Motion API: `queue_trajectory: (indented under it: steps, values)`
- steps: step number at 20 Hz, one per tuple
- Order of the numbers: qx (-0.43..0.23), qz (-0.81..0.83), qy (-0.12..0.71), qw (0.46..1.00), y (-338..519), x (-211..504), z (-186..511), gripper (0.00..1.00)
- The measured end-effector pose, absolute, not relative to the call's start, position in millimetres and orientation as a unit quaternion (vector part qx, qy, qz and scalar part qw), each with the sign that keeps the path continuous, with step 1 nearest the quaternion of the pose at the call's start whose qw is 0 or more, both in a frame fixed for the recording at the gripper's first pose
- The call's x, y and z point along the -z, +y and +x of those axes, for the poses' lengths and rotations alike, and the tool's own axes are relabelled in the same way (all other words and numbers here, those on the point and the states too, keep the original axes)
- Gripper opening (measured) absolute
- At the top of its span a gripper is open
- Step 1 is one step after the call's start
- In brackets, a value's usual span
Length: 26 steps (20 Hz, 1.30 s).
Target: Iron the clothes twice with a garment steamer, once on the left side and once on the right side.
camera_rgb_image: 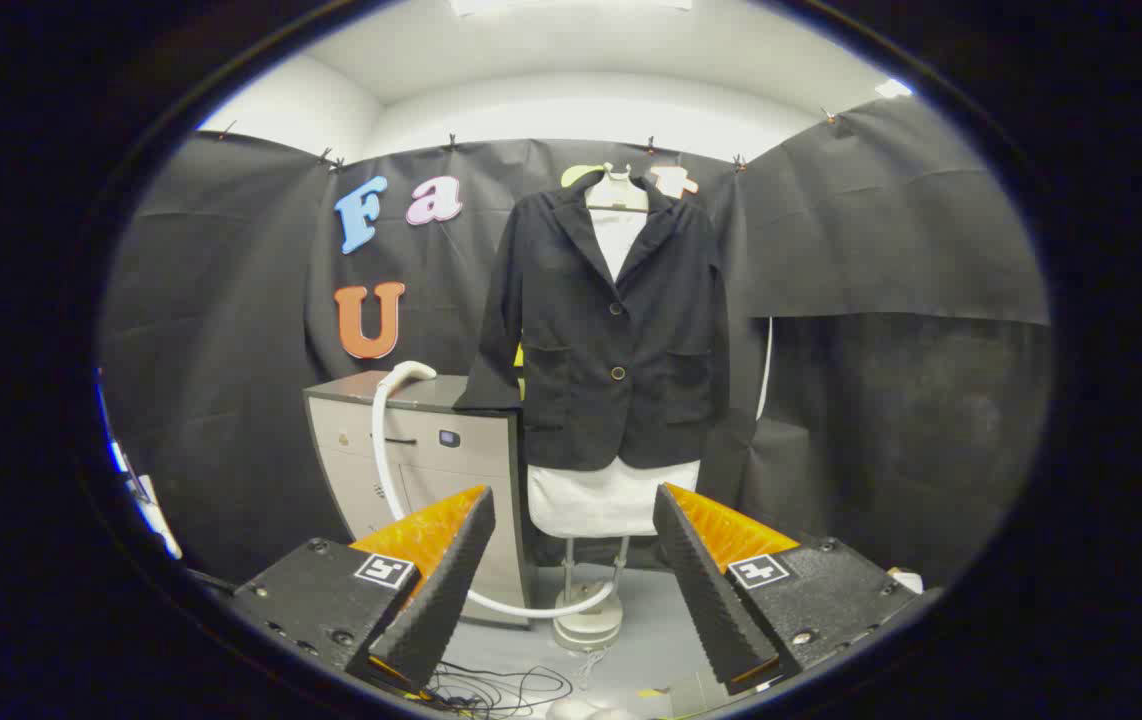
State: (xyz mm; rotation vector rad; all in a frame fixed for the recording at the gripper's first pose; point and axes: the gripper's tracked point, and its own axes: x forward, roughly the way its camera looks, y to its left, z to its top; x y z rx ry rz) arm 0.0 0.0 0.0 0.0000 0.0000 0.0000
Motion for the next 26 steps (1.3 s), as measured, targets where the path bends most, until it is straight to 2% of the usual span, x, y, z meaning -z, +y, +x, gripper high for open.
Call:
queue_trajectory:
  steps: [15, 19, 26]
  values:
    - [0.011, 0.008, 0.013, 1.0, 17, -3, 12, 0.99]
    - [0.017, 0.013, 0.022, 1.0, 30, -14, 39, 0.99]
    - [-0.036, 0.019, 0.024, 0.999, 102, -63, 126, 0.99]
